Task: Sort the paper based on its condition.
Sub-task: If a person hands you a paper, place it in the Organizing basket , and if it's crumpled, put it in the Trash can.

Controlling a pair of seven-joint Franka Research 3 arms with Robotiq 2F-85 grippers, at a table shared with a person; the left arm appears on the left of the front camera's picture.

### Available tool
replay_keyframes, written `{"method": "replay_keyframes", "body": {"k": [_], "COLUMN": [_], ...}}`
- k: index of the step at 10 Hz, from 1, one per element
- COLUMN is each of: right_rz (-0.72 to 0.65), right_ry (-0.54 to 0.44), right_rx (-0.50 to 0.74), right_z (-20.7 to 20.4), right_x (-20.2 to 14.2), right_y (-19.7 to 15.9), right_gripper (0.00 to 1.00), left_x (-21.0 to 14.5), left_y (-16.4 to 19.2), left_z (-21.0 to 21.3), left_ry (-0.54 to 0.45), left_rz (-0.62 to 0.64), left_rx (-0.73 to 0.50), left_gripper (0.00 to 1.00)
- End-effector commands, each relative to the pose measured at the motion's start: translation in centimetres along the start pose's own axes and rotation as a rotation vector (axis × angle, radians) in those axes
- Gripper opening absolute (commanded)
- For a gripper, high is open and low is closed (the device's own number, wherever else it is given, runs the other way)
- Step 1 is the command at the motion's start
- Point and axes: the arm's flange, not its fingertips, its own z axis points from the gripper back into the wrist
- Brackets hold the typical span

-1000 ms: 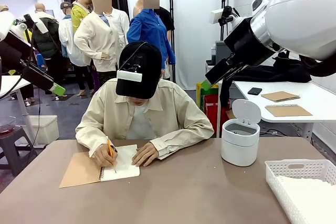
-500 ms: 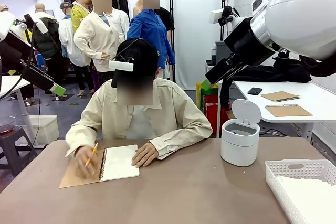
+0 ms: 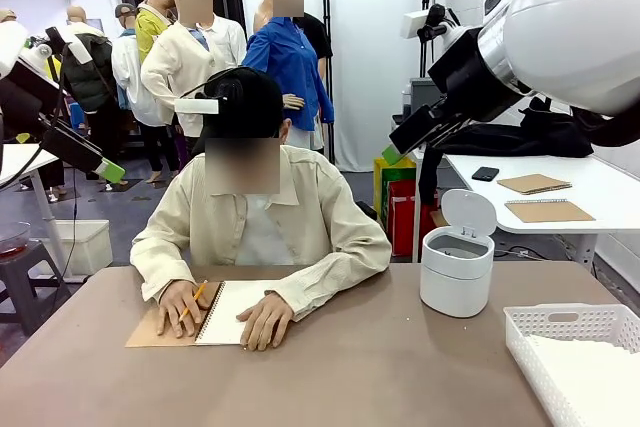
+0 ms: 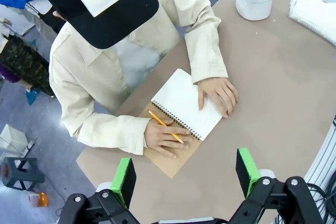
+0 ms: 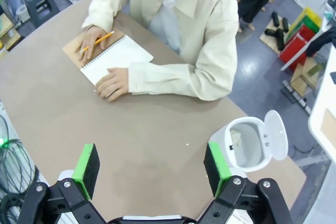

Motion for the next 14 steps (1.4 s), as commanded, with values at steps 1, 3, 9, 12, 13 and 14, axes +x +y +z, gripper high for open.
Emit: {"method": "replay_keyframes", "body": {"k": [1, 3, 9, 12, 13, 14], "right_rz": [-0.014, -0.003, -0.003, -0.003, -0.003, -0.003], "right_ry": [0.022, 0.003, 0.003, 0.003, 0.003, 0.003], "right_rx": [-0.027, -0.002, -0.002, -0.002, -0.002, -0.002], "right_z": [-0.15, -0.05, -0.05, -0.05, -0.05, -0.05], "right_x": [-0.53, -0.01, -0.01, -0.01, -0.01, -0.01], "right_y": [0.54, 0.17, 0.17, 0.17, 0.17, 0.17], "right_gripper": [1.00, 1.00, 1.00, 1.00, 1.00, 1.00], "left_x": [0.01, 0.01, 0.01, 0.01, 0.01, 0.01], "left_y": [0.05, 0.05, 0.05, 0.05, 0.05, 0.05], "left_z": [0.07, 0.07, 0.07, 0.07, 0.07, 0.07], "left_ry": [-0.001, -0.001, -0.001, -0.001, -0.001, -0.001], "left_rz": [-0.006, -0.006, -0.006, -0.006, -0.006, -0.006], "left_rx": [0.002, 0.002, 0.002, 0.002, 0.002, 0.002], "left_gripper": [1.00, 1.00, 1.00, 1.00, 1.00, 1.00]}}
